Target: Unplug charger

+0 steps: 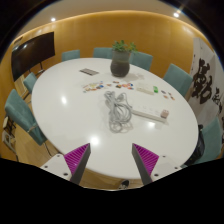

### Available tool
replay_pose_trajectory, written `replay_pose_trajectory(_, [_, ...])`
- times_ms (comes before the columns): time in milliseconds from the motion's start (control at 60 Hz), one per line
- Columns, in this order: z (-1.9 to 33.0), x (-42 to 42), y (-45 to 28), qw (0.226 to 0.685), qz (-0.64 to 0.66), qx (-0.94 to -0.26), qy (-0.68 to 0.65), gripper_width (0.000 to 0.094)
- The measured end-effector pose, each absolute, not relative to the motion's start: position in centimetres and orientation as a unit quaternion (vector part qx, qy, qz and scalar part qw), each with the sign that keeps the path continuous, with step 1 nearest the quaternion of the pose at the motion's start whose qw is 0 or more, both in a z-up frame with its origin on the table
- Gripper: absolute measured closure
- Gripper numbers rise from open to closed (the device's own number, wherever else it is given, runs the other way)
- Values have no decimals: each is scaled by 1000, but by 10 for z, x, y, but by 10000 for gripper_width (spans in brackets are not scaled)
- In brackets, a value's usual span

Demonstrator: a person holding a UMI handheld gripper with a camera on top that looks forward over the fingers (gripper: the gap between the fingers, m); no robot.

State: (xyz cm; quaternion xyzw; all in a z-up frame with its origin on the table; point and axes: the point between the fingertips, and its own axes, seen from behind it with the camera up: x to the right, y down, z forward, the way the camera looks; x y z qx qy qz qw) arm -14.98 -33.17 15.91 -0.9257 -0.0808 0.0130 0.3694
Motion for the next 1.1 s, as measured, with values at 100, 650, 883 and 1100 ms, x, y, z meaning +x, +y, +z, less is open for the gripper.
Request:
replay_pose_trajectory(100, [119,-79,-304,372,-18,-927,-40,60])
replay_pose_trajectory(650, [33,122,-40,489,-48,-869,52,207])
replay_pose_trajectory(883, [23,131,-24,490,-50,-868,64,630])
replay_pose_trajectory(1100, [24,133,-21,471,-48,-876,87,768])
